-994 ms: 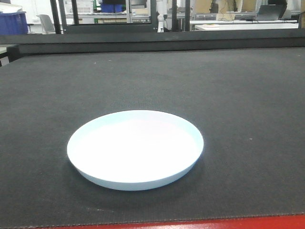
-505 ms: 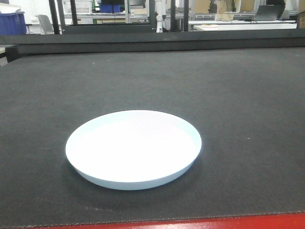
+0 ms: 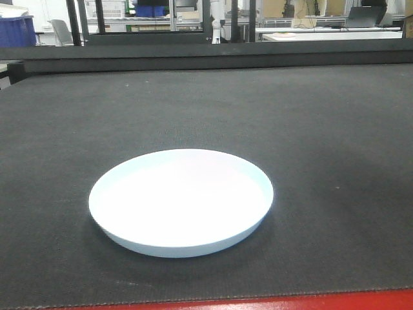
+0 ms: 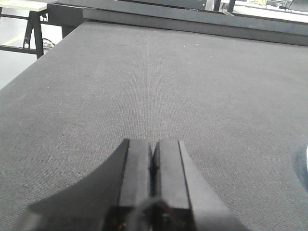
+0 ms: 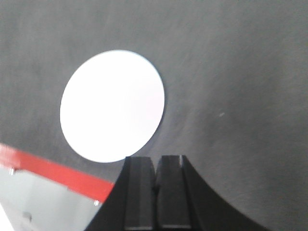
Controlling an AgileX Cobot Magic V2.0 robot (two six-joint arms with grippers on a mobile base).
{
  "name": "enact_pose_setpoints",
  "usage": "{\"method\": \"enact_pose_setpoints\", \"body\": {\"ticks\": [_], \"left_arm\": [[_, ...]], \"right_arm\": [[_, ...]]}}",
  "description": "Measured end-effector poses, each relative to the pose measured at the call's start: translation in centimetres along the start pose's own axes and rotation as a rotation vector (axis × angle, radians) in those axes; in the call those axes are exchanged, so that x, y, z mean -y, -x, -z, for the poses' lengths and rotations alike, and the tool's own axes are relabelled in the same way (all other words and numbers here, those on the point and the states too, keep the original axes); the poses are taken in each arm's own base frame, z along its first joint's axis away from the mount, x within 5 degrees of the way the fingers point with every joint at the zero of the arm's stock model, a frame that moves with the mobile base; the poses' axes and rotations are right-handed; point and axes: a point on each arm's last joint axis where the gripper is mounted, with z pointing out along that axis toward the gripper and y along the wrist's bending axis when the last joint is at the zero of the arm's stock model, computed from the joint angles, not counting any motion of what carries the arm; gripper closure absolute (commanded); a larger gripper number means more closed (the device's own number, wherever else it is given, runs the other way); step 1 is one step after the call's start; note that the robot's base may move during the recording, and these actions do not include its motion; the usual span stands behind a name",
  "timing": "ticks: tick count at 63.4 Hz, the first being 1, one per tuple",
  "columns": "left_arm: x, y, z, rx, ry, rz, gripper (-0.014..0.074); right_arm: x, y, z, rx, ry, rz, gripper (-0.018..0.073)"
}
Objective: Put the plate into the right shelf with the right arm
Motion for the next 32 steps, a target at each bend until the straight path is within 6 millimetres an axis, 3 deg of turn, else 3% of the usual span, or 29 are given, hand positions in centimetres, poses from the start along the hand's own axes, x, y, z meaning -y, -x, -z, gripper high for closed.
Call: {"method": "enact_pose_setpoints", "body": {"ticks": [23, 28, 32], "left_arm": [[0.0, 0.0, 0.0, 0.000, 0.000, 0.000, 0.0643], [0.0, 0.0, 0.0, 0.000, 0.000, 0.000, 0.0643], [0.0, 0.0, 0.0, 0.000, 0.000, 0.000, 0.0643]], "right_arm": [[-2.0, 0.0, -12.3, -0.278, -0.094, 0.064, 0.0480], [-1.8, -0.2, -14.5, -0.315, -0.117, 0.064, 0.0361], [-1.6, -0.4, -15.9, -0.335, -0.127, 0.056, 0.0193]]}}
